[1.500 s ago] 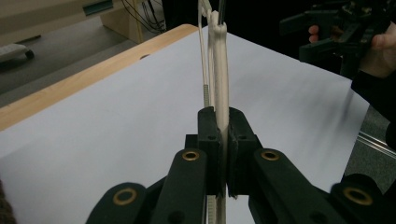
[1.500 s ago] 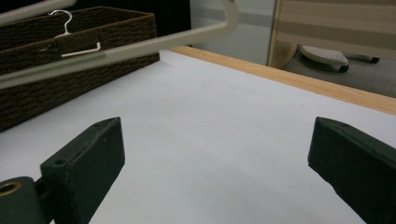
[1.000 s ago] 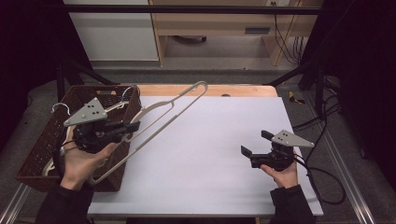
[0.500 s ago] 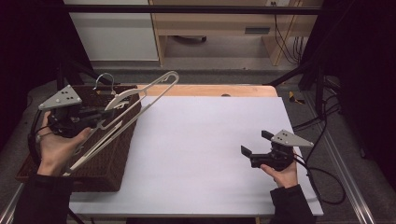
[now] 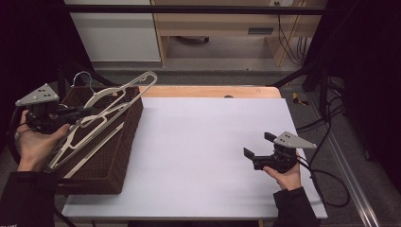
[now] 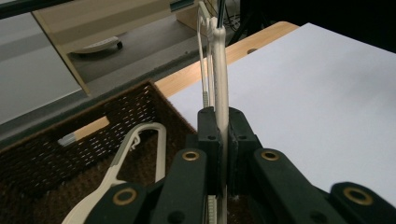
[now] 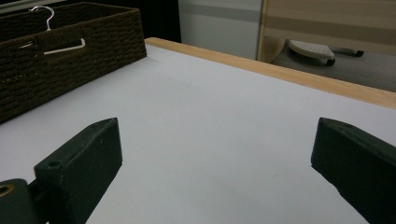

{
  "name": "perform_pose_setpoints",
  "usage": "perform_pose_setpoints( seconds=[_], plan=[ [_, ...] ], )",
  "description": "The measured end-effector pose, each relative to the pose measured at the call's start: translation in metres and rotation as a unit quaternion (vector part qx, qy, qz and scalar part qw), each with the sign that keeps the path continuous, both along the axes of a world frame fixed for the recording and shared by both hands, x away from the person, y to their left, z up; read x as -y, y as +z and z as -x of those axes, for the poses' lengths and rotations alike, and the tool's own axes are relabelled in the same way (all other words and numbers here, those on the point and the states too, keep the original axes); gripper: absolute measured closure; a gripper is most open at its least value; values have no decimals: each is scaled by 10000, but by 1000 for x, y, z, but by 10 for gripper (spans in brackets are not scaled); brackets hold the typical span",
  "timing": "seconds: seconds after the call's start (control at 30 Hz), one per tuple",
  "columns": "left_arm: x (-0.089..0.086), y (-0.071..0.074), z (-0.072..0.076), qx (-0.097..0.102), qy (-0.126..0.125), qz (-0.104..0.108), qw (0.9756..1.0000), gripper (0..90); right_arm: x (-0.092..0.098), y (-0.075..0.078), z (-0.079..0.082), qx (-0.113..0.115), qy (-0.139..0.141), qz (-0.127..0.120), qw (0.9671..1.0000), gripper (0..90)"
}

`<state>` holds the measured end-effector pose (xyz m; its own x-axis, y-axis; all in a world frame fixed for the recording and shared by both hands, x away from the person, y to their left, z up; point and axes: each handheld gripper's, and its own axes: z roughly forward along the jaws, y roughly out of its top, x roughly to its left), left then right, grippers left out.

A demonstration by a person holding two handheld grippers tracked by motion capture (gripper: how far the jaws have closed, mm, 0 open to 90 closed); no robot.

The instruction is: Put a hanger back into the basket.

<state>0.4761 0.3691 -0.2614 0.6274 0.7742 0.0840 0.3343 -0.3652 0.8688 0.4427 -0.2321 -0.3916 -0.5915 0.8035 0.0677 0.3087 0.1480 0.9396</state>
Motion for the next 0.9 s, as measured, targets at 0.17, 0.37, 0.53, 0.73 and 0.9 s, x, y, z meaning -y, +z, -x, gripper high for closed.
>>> perform_pose_setpoints(
  seconds=[0.17, 0.37, 0.53, 0.73, 0.9],
  plan=[
    [-19, -10, -3, -93, 179, 11, 9998, 864, 0, -1, -1, 10, 2, 18, 10000, 24],
    [-35, -19, -6, -183, 326, -1, 9993, 864, -1, -2, -2, -3, 11, 43, 10000, 23],
    [-46, -27, -10, -239, 367, -70, 9990, 864, -1, -2, -2, -11, -4, 30, 10000, 22],
    [-58, -39, -14, -369, 405, -84, 9985, 864, -1, -3, -2, -29, 9, 21, 10000, 23],
    [-62, -48, -15, -477, 441, -90, 9978, 864, -1, -3, -2, -29, 9, 1, 10000, 23]
  ],
)
